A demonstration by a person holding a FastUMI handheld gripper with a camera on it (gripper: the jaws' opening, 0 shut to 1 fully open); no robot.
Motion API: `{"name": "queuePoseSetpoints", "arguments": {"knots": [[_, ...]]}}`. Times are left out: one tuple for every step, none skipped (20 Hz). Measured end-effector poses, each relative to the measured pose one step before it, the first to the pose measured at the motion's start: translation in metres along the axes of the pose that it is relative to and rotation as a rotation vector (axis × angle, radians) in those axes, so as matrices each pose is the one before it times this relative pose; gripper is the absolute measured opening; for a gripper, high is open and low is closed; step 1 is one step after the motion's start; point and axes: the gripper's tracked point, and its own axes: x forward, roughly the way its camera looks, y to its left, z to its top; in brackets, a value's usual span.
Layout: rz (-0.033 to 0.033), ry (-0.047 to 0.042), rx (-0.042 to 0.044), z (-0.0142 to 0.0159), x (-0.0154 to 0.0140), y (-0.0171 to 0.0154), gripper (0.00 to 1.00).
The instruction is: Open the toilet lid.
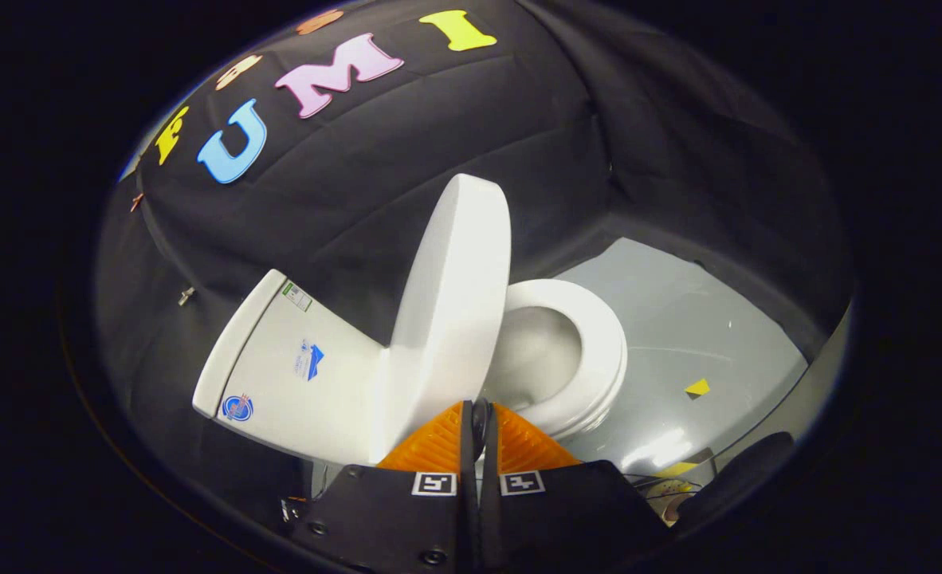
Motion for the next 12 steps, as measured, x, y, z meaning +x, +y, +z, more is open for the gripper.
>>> {"name": "queuePoseSetpoints", "arguments": {"knots": [[-0.00849, -0.00945, -0.02709, 0.00189, -0.00315, 0.00735, 0.05], [-0.00369, -0.00861, -0.02216, 0.00155, -0.00346, 0.00828, 0.05], [0.00271, -0.00995, -0.01188, 0.00228, -0.00427, 0.00781, 0.06], [0.00757, -0.01081, -0.00886, 0.00186, -0.00354, 0.00841, 0.06], [0.00775, -0.00905, -0.01223, 0.00133, -0.00226, 0.00901, 0.06], [0.00621, -0.00798, -0.01469, 0.00117, -0.00258, 0.00905, 0.06], [0.00596, -0.00729, -0.01757, 0.00240, -0.00155, 0.00900, 0.06], [0.00647, -0.00869, -0.01848, 0.00150, -0.00182, 0.00965, 0.06], [0.00756, -0.00987, -0.01789, 0.00209, -0.00180, 0.00940, 0.07], [0.00613, -0.00950, -0.01576, 0.00177, -0.00235, 0.00972, 0.07], [0.00598, -0.00898, -0.01564, 0.00161, -0.00030, 0.00982, 0.07], [0.00382, -0.00829, -0.01742, 0.00099, -0.00154, 0.01038, 0.07]]}}
